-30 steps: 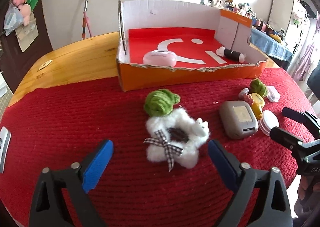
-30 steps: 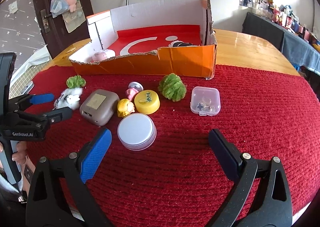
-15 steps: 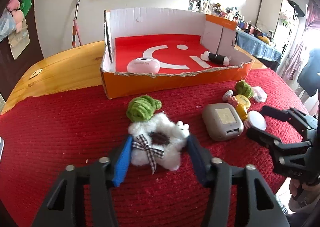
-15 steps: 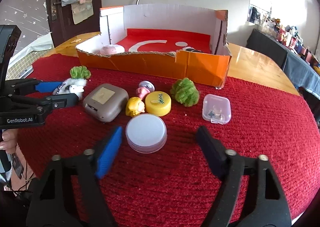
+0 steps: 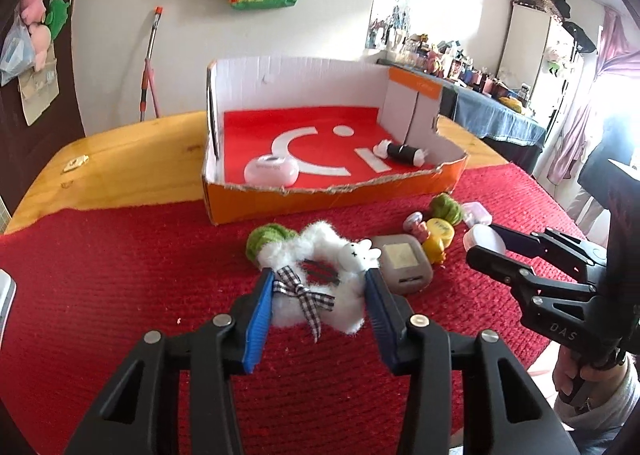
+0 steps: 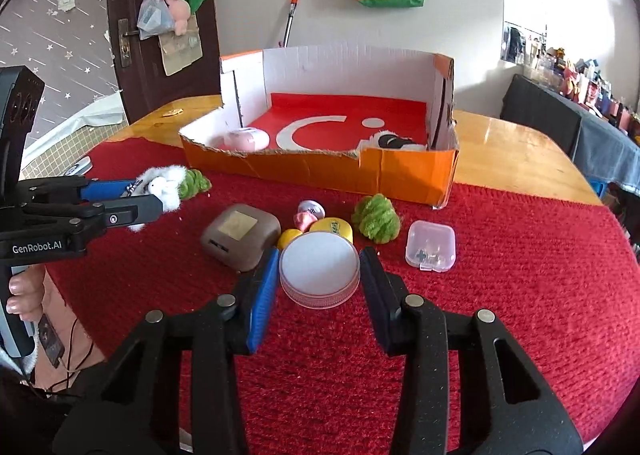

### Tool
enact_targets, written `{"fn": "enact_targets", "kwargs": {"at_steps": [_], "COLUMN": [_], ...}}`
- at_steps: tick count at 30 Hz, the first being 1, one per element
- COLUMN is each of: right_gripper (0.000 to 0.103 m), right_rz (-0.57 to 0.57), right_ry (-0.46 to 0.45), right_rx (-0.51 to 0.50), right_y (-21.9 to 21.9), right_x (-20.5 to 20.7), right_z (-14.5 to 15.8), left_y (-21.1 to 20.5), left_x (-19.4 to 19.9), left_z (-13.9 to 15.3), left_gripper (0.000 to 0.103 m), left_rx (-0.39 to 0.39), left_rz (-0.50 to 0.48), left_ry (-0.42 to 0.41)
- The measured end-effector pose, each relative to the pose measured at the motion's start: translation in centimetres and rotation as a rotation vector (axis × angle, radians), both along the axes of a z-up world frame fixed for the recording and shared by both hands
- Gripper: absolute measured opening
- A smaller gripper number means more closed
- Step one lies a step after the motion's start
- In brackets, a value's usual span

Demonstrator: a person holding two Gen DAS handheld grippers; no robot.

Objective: Organize objects
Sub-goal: 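Grasp the white plush sheep with the left tool while the right tool grasps the white round container, then carry the plush sheep and white container into the orange box with both tools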

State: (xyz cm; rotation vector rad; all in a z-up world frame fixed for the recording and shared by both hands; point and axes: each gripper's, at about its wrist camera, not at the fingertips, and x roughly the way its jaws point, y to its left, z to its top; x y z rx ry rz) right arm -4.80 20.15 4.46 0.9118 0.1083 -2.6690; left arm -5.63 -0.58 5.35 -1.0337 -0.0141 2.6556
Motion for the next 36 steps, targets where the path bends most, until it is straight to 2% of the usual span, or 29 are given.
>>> {"fn": "enact_targets", "kwargs": {"at_steps": [15, 19, 25, 30, 36], "right_gripper": [0.039, 0.039, 0.039, 0.039, 0.039], "right_rz": [0.011, 0.022, 0.067, 0.112, 0.176], "right_ry": [-0.011, -0.003, 0.011, 0.016, -0.063], "right_rx": [-0.013, -0.017, -0.012, 0.009, 0.068], "right_y": [-0.1, 0.0, 0.2, 0.2, -0.4], "right_x": [0.0, -0.6, -3.1, -5.7, -10.5], "right_z": [0.4, 1.1, 3.7, 5.9, 5.5], "left_y": [0.2, 0.5, 1.9, 3.3, 4.8], "left_x": [0.2, -0.5, -3.6, -6.8, -11.4], "left_z": [0.4, 1.4, 3.4, 4.2, 3.4], "left_gripper": [0.047, 0.047, 0.047, 0.047, 0.047], "left_rx": [0.009, 0.020, 0.013, 0.013, -0.004], "left_rz": [-0.005, -0.024, -0.087, -0.129, -0.164], "left_ry": [0.008, 0.023, 0.034, 0.012, -0.065]}}
